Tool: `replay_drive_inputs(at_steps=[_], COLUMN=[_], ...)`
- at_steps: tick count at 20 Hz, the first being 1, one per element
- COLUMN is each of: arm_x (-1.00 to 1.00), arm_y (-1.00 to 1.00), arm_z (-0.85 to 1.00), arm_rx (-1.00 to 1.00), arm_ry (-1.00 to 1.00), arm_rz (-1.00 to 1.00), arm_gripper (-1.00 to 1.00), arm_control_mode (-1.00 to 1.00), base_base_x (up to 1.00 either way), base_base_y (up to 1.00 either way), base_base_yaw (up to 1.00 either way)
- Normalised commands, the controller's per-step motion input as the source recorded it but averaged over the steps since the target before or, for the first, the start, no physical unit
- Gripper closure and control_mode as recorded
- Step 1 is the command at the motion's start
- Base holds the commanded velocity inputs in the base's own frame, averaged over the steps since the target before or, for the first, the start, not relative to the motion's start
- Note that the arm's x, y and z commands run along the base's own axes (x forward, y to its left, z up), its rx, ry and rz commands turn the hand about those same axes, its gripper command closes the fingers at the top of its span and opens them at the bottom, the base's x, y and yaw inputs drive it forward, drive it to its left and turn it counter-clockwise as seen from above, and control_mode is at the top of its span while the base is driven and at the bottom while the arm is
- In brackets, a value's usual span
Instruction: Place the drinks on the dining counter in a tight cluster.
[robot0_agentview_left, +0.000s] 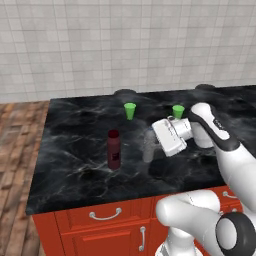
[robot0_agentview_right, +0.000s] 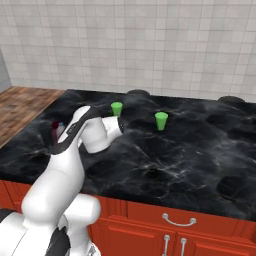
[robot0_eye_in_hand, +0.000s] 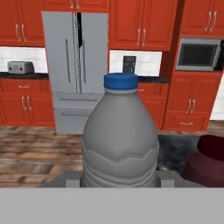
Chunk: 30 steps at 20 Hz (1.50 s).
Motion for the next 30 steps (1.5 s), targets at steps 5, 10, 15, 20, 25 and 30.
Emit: replay_drive_inputs(at_steps=[5,10,15,20,25,30], arm_x=[0.16,0.11,0.03,0.00,0.01,0.07], arm_y=[0.05,0.02,0.01,0.00,0.00,0.02], arm_z=[-0.13,-0.17,-0.16,-0.17,-0.11,-0.06], arm_rx=[0.00,0.00,0.00,-0.01,-0.01,0.00], arm_ry=[0.00,0.00,0.00,0.00,-0.03,-0.07], arm_rz=[0.03,0.05,0.04,0.01,0.00,0.00], arm_gripper=[1.00,1.00,1.00,1.00,1.00,1.00], arm_control_mode=[-1.00,-1.00,-1.00,-1.00,-1.00,-1.00], base_base_x=[0.00,0.00,0.00,0.00,0.00,0.00], base_base_y=[0.00,0.00,0.00,0.00,0.00,0.00], base_base_yaw=[0.00,0.00,0.00,0.00,0.00,0.00])
